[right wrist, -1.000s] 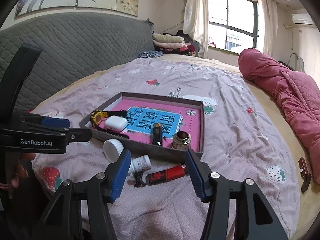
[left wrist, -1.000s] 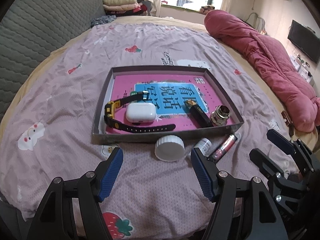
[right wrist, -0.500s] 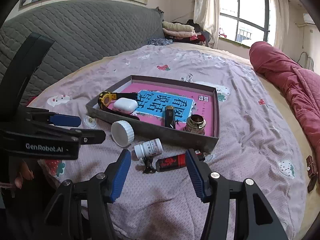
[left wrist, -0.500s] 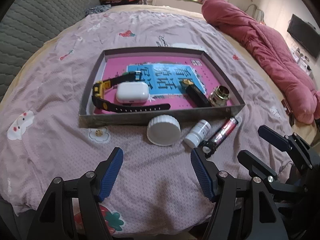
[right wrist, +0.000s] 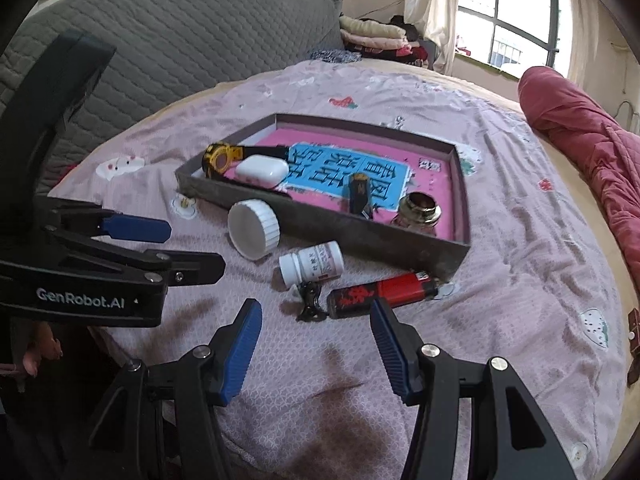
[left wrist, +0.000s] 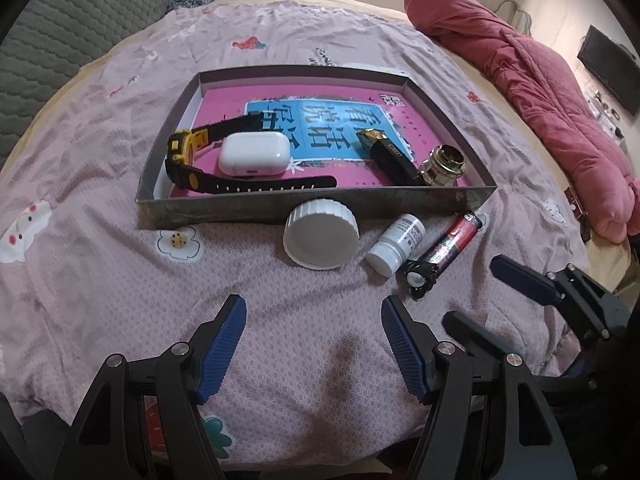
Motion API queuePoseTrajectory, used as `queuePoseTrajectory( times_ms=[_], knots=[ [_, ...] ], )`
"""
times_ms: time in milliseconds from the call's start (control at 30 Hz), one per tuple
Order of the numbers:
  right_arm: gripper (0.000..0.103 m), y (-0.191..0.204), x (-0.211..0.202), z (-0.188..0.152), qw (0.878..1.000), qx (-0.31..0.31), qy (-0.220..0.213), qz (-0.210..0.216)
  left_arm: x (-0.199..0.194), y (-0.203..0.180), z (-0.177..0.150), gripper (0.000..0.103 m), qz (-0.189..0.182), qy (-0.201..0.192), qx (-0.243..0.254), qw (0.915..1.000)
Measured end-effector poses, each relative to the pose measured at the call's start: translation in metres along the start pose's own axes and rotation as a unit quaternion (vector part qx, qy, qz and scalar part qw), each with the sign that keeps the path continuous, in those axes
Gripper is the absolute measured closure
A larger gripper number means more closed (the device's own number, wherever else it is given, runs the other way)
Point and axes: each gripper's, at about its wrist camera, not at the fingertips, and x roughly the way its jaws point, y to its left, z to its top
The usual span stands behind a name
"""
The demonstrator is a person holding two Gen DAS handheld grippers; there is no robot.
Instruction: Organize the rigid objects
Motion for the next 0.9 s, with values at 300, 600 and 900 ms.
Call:
queuePoseTrajectory(
  times_ms=[300, 600, 900],
  knots=[
    [0.047, 0.000, 0.024, 0.001, 1.000, -0.011, 0.015, 0.000, 0.015, 0.008, 0.007, 0.031, -0.011, 0.012, -0.024, 0.9996],
    [0.047, 0.002, 0.032, 0.003, 1.000, -0.020, 0.017, 0.002, 0.035, 0.010, 0.022, 0.031, -0.018, 0.019, -0.050, 0.9984],
    [0.047, 0.001, 0.039, 0.005, 1.000, -0.022, 0.019, 0.005, 0.050, 0.010, 0.032, 0.031, -0.017, 0.023, -0.057, 0.9980]
  ],
)
